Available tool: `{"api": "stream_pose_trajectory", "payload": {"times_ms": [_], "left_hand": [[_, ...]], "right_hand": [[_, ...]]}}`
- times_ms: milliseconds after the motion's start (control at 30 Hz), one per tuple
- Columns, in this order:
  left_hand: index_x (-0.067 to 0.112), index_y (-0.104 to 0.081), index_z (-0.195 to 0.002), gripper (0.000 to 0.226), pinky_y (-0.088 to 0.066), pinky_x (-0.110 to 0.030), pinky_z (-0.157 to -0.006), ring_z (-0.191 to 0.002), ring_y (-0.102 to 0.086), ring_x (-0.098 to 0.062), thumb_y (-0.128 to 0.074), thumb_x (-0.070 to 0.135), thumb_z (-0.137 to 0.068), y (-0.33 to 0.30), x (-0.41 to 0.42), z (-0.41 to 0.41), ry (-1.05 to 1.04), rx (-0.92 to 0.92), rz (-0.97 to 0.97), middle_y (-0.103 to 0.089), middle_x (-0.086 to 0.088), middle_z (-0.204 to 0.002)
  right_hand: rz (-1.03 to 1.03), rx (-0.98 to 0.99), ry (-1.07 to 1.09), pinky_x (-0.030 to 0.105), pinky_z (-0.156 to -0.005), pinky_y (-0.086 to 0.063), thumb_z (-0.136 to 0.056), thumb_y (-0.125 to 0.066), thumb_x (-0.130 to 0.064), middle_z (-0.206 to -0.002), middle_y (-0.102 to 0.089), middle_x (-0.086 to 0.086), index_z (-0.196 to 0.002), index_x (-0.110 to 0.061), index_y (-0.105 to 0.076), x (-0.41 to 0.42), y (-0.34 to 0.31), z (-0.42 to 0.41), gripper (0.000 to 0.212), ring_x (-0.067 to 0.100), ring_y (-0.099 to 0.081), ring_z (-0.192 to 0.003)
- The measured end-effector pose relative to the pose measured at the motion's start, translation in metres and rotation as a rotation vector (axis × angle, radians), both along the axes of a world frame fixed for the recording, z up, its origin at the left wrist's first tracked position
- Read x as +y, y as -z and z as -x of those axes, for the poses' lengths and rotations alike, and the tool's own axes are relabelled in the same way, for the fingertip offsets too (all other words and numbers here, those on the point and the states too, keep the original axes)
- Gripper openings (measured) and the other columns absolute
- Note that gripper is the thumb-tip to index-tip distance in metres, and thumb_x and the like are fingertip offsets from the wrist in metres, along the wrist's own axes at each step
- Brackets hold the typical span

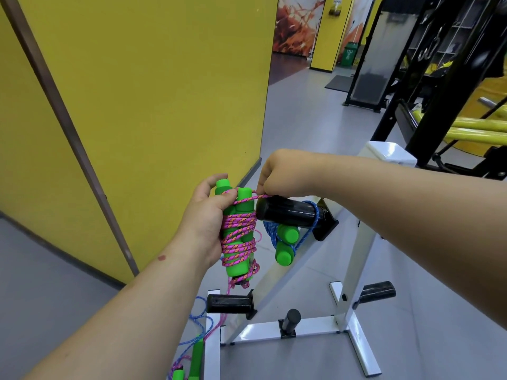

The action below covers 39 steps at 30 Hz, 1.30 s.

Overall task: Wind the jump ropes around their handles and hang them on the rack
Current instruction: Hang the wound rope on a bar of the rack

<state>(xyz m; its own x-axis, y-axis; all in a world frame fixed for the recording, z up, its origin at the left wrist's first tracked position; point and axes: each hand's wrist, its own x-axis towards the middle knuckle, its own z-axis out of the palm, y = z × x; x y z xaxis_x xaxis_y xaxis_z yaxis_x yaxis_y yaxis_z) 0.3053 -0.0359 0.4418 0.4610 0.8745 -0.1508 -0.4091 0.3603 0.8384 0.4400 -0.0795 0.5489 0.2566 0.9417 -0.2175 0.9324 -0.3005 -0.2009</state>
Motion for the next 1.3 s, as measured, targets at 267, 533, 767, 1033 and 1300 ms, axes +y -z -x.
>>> {"api": "stream_pose_trajectory", "payload": {"times_ms": [267,533,767,1033,1300], "left_hand": [[0.017,-0.071,-0.106,0.027,-0.055,-0.035,-0.055,-0.058,-0.061,-0.027,-0.049,0.002,-0.101,-0.004,0.003,-0.007,-0.005,0.163,-0.037,-0.066,-0.019,-0.085],[0.007,-0.07,-0.103,0.027,-0.054,-0.031,-0.045,-0.048,-0.06,-0.023,-0.044,-0.001,-0.097,-0.006,0.004,-0.01,0.037,0.295,-0.011,-0.064,-0.014,-0.073],[0.005,-0.066,-0.099,0.019,-0.055,-0.034,-0.05,-0.06,-0.057,-0.028,-0.053,0.007,-0.085,-0.008,0.002,-0.002,0.191,0.292,-0.009,-0.056,-0.018,-0.085],[0.035,-0.058,-0.126,0.078,-0.058,-0.04,-0.073,-0.071,-0.067,-0.022,-0.085,0.008,-0.059,0.001,0.002,0.038,0.205,0.448,-0.406,-0.073,-0.008,-0.093],[0.034,-0.041,-0.139,0.089,-0.05,-0.008,-0.073,-0.089,-0.069,-0.002,-0.093,0.022,-0.067,-0.046,-0.021,0.082,0.128,0.816,-0.751,-0.069,0.013,-0.107]], "right_hand": [[-0.019,-0.044,-0.072,0.038,-0.084,-0.054,-0.093,-0.057,-0.031,-0.103,-0.072,0.009,-0.105,-0.013,-0.074,-0.006,0.001,-0.009,0.027,0.028,-0.065,-0.098],[-0.135,-0.125,-0.222,0.008,-0.058,-0.042,-0.098,-0.055,-0.038,-0.103,-0.074,-0.004,-0.108,-0.024,-0.076,-0.021,0.003,-0.019,0.027,0.015,-0.061,-0.089],[-0.263,-0.144,-0.322,0.006,-0.057,-0.034,-0.098,-0.056,-0.028,-0.092,-0.067,-0.01,-0.108,-0.024,-0.073,-0.026,0.012,-0.024,0.02,0.011,-0.058,-0.088],[-0.387,0.285,-0.15,0.035,-0.083,-0.051,-0.098,-0.051,-0.028,-0.096,-0.071,-0.003,-0.097,-0.022,-0.065,-0.013,0.028,-0.015,0.015,0.022,-0.063,-0.091],[-0.355,1.316,-0.012,0.035,-0.07,-0.048,-0.097,-0.045,-0.009,-0.051,-0.037,0.0,-0.085,-0.01,-0.053,-0.016,-0.026,0.044,0.014,0.023,-0.05,-0.059]]}}
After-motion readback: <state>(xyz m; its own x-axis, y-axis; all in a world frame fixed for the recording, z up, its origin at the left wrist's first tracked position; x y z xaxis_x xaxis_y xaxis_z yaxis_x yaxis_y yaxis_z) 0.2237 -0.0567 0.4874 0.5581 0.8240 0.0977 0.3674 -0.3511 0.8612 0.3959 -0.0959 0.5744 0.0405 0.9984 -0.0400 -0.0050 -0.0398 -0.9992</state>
